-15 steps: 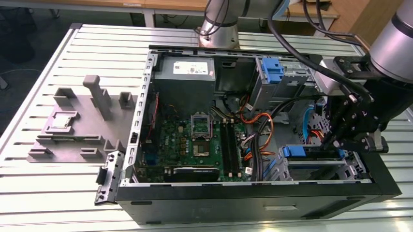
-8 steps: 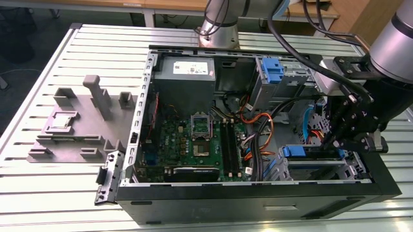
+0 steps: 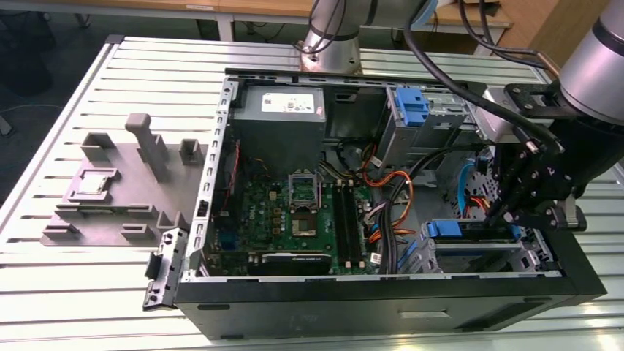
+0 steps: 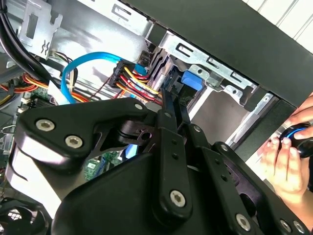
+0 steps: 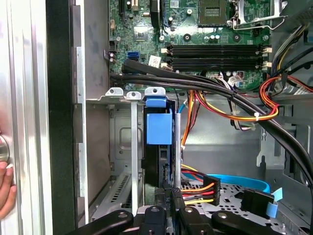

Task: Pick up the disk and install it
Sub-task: 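Insert the first disk wire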

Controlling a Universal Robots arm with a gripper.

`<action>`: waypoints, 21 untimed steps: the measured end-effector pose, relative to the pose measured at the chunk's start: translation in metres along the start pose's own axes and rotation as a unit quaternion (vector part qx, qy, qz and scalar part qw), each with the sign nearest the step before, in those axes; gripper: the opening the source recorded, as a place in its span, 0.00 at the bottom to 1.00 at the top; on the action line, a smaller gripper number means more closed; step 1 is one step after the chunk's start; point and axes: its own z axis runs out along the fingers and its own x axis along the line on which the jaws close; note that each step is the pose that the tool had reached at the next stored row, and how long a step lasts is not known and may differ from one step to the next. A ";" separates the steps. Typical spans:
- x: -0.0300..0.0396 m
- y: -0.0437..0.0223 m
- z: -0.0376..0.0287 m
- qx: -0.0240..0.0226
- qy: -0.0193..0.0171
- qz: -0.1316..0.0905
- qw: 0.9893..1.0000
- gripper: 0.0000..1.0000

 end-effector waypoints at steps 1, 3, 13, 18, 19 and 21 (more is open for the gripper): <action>0.0000 0.0000 0.0001 0.000 0.000 0.000 1.000 0.17; -0.0001 0.0000 0.0003 0.000 -0.001 0.000 1.000 0.17; -0.0003 0.0001 0.0021 0.000 -0.004 0.001 1.000 0.17; -0.0003 0.0002 0.0040 0.000 -0.004 0.002 1.000 0.17; -0.0003 0.0002 0.0046 0.000 -0.004 0.003 1.000 0.17; -0.0004 0.0003 0.0061 0.000 -0.004 0.003 1.000 0.17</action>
